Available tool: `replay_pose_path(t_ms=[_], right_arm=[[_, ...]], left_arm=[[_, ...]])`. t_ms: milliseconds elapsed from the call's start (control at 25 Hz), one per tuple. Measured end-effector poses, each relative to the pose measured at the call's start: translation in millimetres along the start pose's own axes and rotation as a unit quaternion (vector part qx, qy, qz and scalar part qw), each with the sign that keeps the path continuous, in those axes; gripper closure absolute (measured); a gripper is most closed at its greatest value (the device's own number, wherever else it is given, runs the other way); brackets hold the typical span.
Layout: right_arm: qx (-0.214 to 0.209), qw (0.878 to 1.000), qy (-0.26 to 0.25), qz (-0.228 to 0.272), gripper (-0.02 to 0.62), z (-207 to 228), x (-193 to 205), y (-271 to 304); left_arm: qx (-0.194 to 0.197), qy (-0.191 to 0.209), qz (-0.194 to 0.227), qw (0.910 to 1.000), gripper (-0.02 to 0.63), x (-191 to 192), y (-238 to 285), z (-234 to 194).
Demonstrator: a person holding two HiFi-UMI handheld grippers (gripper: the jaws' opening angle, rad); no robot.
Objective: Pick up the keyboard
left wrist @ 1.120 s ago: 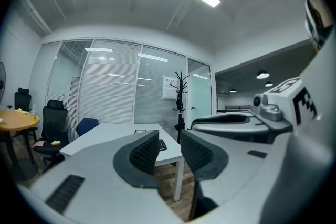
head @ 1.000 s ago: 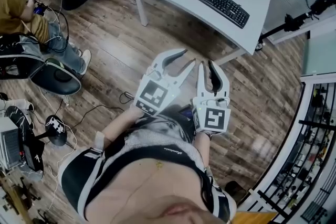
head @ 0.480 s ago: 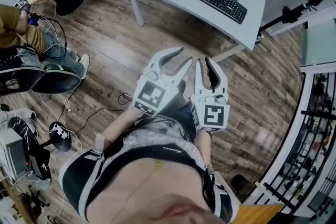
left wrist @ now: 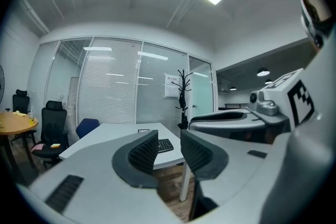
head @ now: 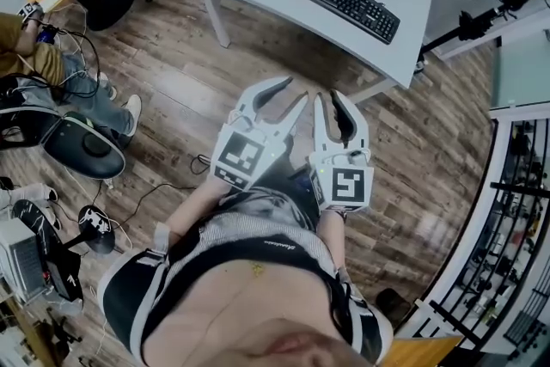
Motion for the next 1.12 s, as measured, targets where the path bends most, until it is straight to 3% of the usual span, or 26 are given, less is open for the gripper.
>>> replay_pose_path(t_ms=[680,920,1120], right_arm=[[-0.002,0.999,0.031,-0.005,0.509,60,8,67],[-0.022,0.998,0.064,0.015,0.509,90,-3,100],[-0.034,0.999,0.031,0.008,0.509,107,-9,123]], left_arm=[[0.017,-0.004,-0.021,0.9996,0.491,-1,87,-34],[0.003,-0.002,-0.02,0.9998,0.491,-12,120,-54],[-0.013,-0.003,-0.021,0.9997,0.491,-20,143,-67]])
Point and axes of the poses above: the fingertips, and each gripper's own axes: y forward along the fingers, z to its right, x out of its underside, the point moved 5 cm from there along -y, backward along the fingers, and after that the axes turned 1 degree about -x, right-handed, at the moved point
